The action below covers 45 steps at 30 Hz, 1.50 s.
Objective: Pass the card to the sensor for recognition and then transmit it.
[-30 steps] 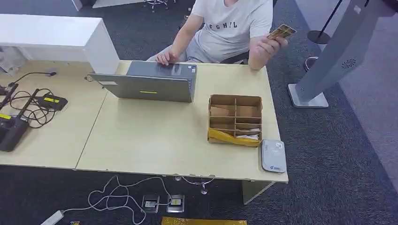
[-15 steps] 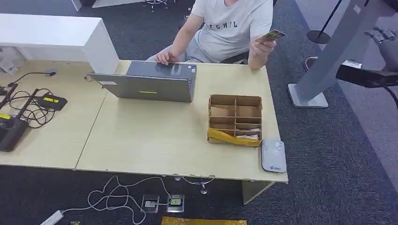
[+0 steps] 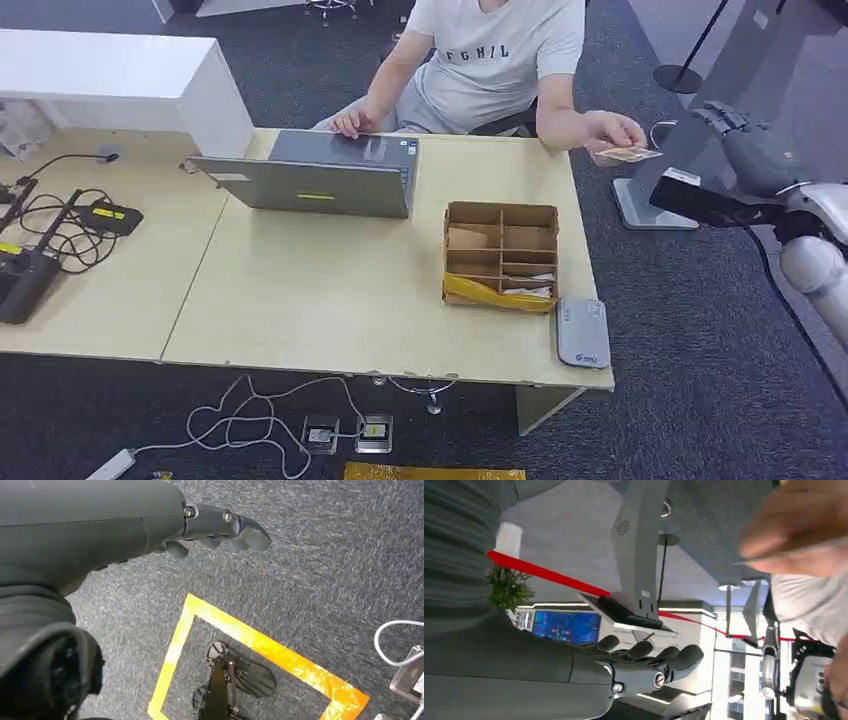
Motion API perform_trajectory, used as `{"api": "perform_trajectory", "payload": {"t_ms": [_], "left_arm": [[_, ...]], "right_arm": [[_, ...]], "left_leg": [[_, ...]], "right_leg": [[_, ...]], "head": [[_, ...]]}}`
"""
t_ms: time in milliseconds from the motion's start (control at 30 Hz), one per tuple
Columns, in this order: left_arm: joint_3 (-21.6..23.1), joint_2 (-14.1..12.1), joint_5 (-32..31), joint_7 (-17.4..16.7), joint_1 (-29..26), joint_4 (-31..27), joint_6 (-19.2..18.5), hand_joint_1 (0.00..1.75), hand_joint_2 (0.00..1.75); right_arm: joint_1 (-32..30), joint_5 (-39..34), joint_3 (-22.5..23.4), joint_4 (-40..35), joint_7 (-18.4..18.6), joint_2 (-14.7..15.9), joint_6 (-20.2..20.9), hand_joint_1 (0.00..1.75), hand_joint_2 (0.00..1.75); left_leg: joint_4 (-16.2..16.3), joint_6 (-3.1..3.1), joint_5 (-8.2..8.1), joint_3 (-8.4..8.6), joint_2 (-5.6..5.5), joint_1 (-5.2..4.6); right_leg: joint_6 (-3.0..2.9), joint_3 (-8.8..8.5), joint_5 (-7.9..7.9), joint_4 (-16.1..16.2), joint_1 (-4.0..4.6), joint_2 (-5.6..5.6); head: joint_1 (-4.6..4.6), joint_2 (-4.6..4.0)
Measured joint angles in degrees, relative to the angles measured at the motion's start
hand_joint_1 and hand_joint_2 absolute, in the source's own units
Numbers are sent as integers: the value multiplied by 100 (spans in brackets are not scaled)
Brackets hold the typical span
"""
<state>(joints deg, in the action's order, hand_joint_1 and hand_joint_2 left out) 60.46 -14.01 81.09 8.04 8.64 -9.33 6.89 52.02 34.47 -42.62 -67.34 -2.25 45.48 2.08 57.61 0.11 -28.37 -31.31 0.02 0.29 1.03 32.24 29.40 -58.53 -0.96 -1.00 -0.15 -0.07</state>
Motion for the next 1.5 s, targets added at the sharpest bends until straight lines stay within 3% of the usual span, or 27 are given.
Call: {"api": "perform_trajectory", "payload": {"t_ms": [233,733,767,800,1100,1500], "left_arm": [[9,0,-31,0,0,0,31,0,0],[42,-31,-57,0,1,-2,17,0,0],[44,-31,-66,0,1,-2,0,0,0],[46,-28,-74,0,1,-2,-9,0,0],[103,-46,-123,4,1,0,-66,0,0],[149,-48,-110,2,1,-2,-15,0,0]], "right_arm": [[-274,-7,369,-459,26,-46,-155,0,175],[-663,188,748,-840,-15,-94,-68,0,175],[-702,197,789,-875,-4,-94,-22,12,175],[-731,206,809,-905,18,-92,11,175,175],[-1083,205,1001,-1261,164,15,428,175,175],[-1106,232,1130,-1439,101,52,511,175,175]], "left_leg": [[0,0,0,0,0,0],[0,0,0,1,0,0],[0,0,0,1,0,0],[0,0,0,1,0,0],[0,0,0,1,1,0],[0,0,0,1,1,0]], "right_leg": [[0,-1,0,0,0,-1],[0,1,0,0,0,-1],[0,1,0,0,0,-1],[0,1,0,0,0,-1],[0,1,0,1,0,1],[0,2,0,1,0,1]], "head": [[0,0],[2,0],[0,2],[2,0],[0,2],[2,2]]}}
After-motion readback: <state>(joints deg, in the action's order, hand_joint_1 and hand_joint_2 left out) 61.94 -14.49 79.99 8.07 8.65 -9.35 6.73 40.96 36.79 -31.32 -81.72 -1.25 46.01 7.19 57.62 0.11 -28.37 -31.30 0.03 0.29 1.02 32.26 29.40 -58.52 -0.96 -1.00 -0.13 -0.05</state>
